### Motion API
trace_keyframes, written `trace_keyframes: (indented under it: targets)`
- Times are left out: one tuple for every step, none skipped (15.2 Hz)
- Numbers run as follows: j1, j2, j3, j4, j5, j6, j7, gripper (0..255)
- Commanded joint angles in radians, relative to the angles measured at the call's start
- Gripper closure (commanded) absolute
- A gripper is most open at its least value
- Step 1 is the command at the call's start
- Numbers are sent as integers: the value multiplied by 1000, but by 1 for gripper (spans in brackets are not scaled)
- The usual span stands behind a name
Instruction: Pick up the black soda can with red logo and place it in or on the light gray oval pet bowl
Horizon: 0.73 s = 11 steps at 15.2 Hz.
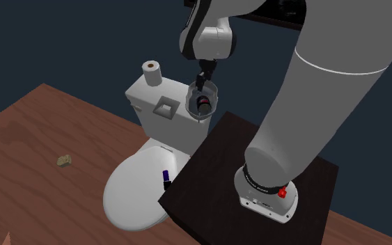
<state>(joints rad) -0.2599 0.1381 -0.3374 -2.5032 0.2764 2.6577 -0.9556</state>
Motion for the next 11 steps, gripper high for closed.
trace_keyframes:
  targets:
    - [7,-56,-20,-3,-56,-46,39,0]
    - [9,-91,-29,-2,-90,-79,63,0]
    - [9,-119,-34,0,-115,-105,80,0]
    - [6,-119,-32,0,-115,-105,81,0]
    - [6,-119,-31,0,-115,-105,81,0]
    - [6,-119,-31,-1,-115,-105,81,0]
    - [6,-119,-31,0,-115,-105,81,0]
    - [6,-119,-31,0,-115,-105,81,0]
    - [6,-119,-31,0,-115,-105,81,0]
    - [6,-119,-31,0,-115,-105,81,0]
    - [6,-119,-31,0,-115,-105,81,0]
